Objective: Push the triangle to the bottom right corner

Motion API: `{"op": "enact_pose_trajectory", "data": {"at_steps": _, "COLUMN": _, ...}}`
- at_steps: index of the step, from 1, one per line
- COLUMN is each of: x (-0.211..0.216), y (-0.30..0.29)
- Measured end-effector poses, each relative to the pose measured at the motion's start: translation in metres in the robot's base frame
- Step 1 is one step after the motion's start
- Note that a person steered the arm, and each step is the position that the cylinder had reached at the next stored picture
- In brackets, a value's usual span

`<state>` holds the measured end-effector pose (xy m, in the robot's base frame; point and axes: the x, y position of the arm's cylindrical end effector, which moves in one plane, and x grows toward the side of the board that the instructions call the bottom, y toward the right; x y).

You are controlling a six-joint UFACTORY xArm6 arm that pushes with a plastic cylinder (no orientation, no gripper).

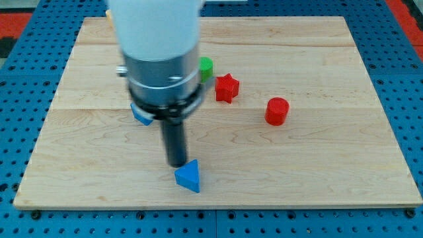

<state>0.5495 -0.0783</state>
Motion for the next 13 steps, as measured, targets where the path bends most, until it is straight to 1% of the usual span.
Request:
{"op": "enact_pose_trajectory", "data": {"at_steps": 1, "x": 0.036, "y": 0.003}}
{"op": "enact_pose_trajectory", "data": {"at_steps": 2, "x": 0.022, "y": 0.081}}
{"op": "enact_pose_trajectory", "data": {"at_steps": 3, "x": -0.008, "y": 0.127}}
{"op": "enact_pose_trajectory", "data": {"at_steps": 4, "x": 0.010, "y": 0.183}}
{"op": "enact_pose_trajectory", "data": {"at_steps": 5, "x": 0.011, "y": 0.107}}
{"op": "enact_pose_trajectory", "data": {"at_steps": 7, "x": 0.023, "y": 0.030}}
{"op": "enact_pose_trajectory", "data": {"at_steps": 8, "x": 0.069, "y": 0.030}}
{"op": "enact_pose_trajectory", "data": {"at_steps": 9, "x": 0.061, "y": 0.077}}
{"op": "enact_pose_trajectory", "data": {"at_steps": 10, "x": 0.034, "y": 0.121}}
{"op": "enact_pose_trajectory", "data": {"at_steps": 11, "x": 0.036, "y": 0.210}}
{"op": "enact_pose_trajectory", "data": {"at_steps": 12, "x": 0.056, "y": 0.168}}
{"op": "enact_pose_trajectory", "data": {"at_steps": 13, "x": 0.034, "y": 0.117}}
